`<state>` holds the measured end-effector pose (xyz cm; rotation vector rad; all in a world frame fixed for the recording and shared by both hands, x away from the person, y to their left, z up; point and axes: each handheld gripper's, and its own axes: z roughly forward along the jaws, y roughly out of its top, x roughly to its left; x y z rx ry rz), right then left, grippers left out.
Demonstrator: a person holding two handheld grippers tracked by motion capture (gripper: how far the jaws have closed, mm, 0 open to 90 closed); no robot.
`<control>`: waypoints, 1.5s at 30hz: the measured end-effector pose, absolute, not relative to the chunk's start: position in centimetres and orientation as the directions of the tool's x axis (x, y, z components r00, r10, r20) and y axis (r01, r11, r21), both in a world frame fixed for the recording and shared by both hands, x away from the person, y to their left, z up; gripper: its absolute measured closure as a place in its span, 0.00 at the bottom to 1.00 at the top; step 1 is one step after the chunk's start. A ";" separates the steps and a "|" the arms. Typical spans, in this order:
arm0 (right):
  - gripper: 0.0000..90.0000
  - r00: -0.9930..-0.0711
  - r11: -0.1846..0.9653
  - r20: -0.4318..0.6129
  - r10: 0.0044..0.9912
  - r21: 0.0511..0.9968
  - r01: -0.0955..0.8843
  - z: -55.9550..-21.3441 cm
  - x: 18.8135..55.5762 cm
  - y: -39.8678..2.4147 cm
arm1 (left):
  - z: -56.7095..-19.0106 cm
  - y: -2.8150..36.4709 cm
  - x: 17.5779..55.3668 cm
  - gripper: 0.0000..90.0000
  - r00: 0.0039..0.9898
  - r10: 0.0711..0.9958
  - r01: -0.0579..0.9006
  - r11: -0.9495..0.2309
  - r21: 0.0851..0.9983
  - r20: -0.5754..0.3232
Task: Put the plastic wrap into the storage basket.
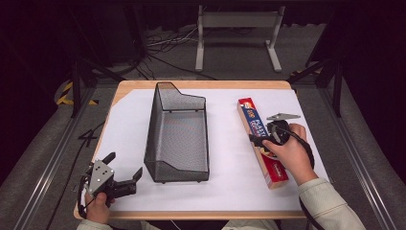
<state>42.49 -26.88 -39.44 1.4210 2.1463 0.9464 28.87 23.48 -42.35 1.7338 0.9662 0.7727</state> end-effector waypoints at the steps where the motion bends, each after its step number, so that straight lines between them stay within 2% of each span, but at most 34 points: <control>1: 0.18 -0.406 0.255 0.040 0.913 0.720 0.645 -39.4 42.5 -26.9 | -42.3 23.5 28.9 0.00 0.484 0.873 0.258 -0.216 0.942 0.067; 4: 0.18 -0.404 0.271 0.045 0.914 0.673 0.689 -39.8 42.6 -26.7 | -42.3 23.5 28.8 0.00 0.483 0.873 0.257 -0.213 0.943 0.066; 23: 0.19 -0.374 0.301 0.036 0.927 0.523 0.797 -40.7 43.7 -26.1 | -42.3 23.5 28.9 0.00 0.482 0.874 0.254 -0.212 0.944 0.067; 33: 0.27 -0.350 0.301 0.020 0.937 0.464 0.833 -41.1 44.1 -25.8 | -42.3 23.5 28.8 0.00 0.482 0.874 0.254 -0.212 0.944 0.066; 35: 0.34 -0.327 0.287 0.010 0.945 0.452 0.844 -41.2 44.1 -25.7 | -42.3 23.5 28.8 0.00 0.480 0.875 0.254 -0.211 0.944 0.066; 45: 0.43 -0.228 0.191 0.025 0.973 0.462 0.866 -40.9 43.6 -25.6 | -42.3 23.6 28.8 0.00 0.479 0.875 0.255 -0.210 0.944 0.066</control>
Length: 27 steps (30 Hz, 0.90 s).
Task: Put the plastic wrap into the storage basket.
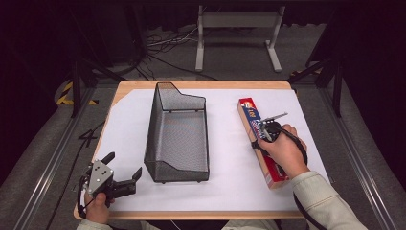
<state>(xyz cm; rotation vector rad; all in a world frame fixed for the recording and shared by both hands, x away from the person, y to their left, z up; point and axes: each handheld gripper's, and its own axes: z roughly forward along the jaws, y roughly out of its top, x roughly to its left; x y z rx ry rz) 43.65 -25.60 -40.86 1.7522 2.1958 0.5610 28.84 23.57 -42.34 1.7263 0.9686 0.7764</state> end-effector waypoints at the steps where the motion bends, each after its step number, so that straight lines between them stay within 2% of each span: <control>1: 0.44 -0.225 0.185 0.030 0.974 0.465 0.866 -40.8 43.6 -25.7 | -42.4 23.6 28.8 0.00 0.480 0.875 0.255 -0.211 0.944 0.066; 14: 0.44 -0.236 0.182 0.059 0.970 0.465 0.866 -40.0 43.1 -25.3 | -42.4 23.6 28.8 0.00 0.479 0.875 0.256 -0.211 0.943 0.066; 27: 0.44 -0.235 0.158 0.098 0.967 0.491 0.856 -36.7 42.2 -25.0 | -42.4 23.5 28.8 0.00 0.479 0.875 0.257 -0.211 0.943 0.065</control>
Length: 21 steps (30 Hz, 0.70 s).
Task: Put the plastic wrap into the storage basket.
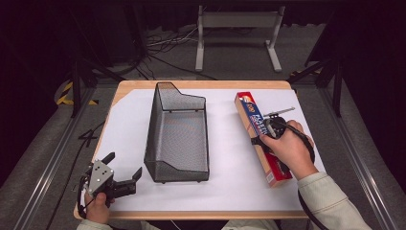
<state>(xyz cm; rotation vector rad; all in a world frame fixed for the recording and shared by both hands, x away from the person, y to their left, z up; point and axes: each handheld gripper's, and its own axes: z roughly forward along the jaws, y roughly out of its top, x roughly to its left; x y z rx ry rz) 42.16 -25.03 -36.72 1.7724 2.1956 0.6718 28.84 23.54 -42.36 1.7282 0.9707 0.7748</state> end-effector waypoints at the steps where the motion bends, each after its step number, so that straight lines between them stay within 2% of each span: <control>1: 0.44 -0.234 0.156 0.101 0.967 0.492 0.857 -36.5 42.1 -25.0 | -42.4 23.5 28.8 0.00 0.479 0.875 0.257 -0.211 0.943 0.065; 21: 0.44 -0.252 0.153 0.115 0.961 0.540 0.827 -32.0 41.4 -24.8 | -42.4 23.6 28.8 0.00 0.477 0.877 0.260 -0.211 0.942 0.065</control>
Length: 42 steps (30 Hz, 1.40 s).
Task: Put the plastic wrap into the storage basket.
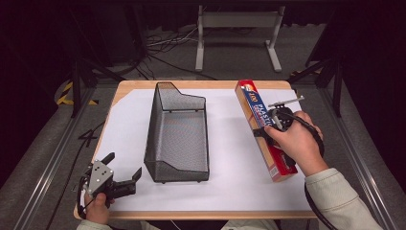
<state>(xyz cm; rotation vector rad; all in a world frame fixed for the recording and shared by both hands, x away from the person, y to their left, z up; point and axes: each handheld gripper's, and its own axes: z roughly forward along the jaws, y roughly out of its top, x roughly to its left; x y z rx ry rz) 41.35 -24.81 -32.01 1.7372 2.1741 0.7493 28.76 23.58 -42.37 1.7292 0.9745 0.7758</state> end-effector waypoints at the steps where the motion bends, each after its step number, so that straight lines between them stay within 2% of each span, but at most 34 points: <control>1: 0.44 -0.257 0.155 0.118 0.959 0.540 0.827 -31.9 41.3 -24.7 | -42.4 23.6 28.8 0.00 0.477 0.877 0.259 -0.211 0.942 0.065; 16: 0.44 -0.340 0.222 0.128 0.932 0.540 0.812 -29.0 41.1 -19.6 | -42.4 23.7 28.7 0.00 0.477 0.877 0.259 -0.211 0.943 0.065; 42: 0.44 -0.470 0.319 0.148 0.870 0.558 0.766 -27.5 40.5 -12.5 | -42.3 23.6 28.7 0.00 0.495 0.866 0.255 -0.217 0.942 0.065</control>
